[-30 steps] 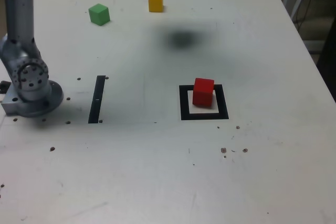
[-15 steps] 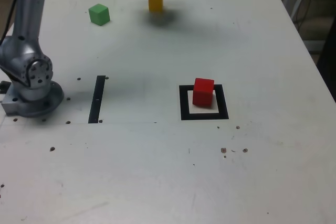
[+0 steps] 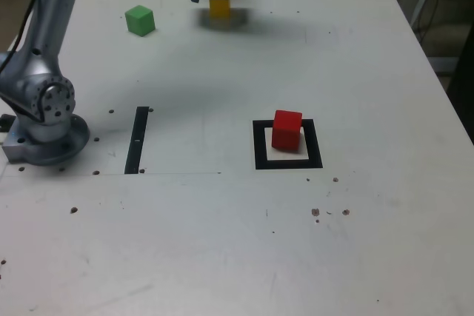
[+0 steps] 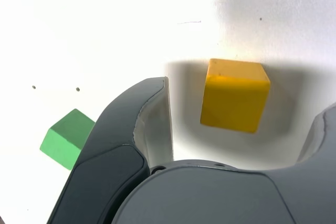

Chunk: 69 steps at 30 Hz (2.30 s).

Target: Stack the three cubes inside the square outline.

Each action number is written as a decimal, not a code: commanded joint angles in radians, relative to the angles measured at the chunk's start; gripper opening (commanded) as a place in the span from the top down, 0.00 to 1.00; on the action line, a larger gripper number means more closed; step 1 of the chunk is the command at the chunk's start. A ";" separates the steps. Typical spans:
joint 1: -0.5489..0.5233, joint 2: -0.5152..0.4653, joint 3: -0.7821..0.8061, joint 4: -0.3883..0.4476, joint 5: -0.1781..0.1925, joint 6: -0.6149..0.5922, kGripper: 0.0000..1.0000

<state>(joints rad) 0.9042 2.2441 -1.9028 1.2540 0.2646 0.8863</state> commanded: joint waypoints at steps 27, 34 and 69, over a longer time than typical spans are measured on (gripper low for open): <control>0.012 0.087 -0.051 -0.004 -0.038 0.045 0.26; 0.012 0.088 -0.055 0.001 -0.052 0.045 0.43; -0.079 -0.124 0.009 0.082 -0.134 0.000 0.76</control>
<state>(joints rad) 0.8381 2.1590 -1.9156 1.3418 0.1295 0.8965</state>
